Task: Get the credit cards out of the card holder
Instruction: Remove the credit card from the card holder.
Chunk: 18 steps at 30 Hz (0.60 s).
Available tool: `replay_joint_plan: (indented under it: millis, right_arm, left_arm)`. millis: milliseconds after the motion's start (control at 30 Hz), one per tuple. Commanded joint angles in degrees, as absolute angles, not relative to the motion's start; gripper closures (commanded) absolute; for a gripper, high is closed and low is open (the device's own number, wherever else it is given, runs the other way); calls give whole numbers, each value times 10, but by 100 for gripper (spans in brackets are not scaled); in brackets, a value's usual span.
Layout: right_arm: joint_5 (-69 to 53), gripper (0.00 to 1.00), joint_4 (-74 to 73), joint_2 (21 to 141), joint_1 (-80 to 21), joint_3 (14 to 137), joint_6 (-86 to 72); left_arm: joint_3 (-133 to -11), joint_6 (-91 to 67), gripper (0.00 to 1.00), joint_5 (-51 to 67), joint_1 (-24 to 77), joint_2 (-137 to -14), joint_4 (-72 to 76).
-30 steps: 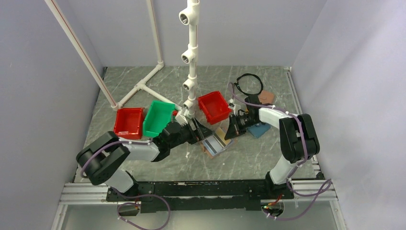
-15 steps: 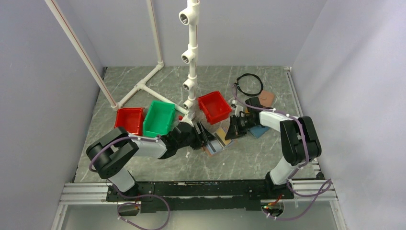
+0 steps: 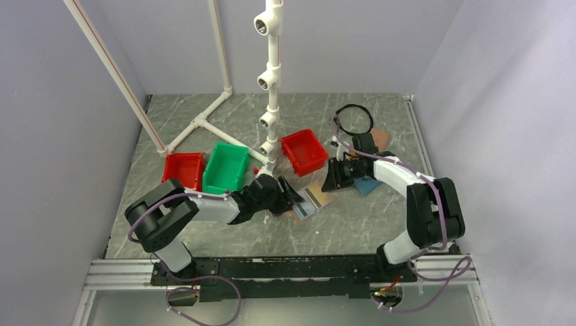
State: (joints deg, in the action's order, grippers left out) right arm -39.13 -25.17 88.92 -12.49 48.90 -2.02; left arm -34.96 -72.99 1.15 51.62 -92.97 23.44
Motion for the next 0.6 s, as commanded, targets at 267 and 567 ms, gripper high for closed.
replay_joint_plan:
  millis: [267,567]
  right_arm:
    - [-391,63,-184,635,-158,479,179]
    - [-564,1,-277,815,-207,526,153]
  left_arm:
    - [-327,-687,37,-31,519,-890,244]
    - [-294,-653,40,-36,520,-844,270]
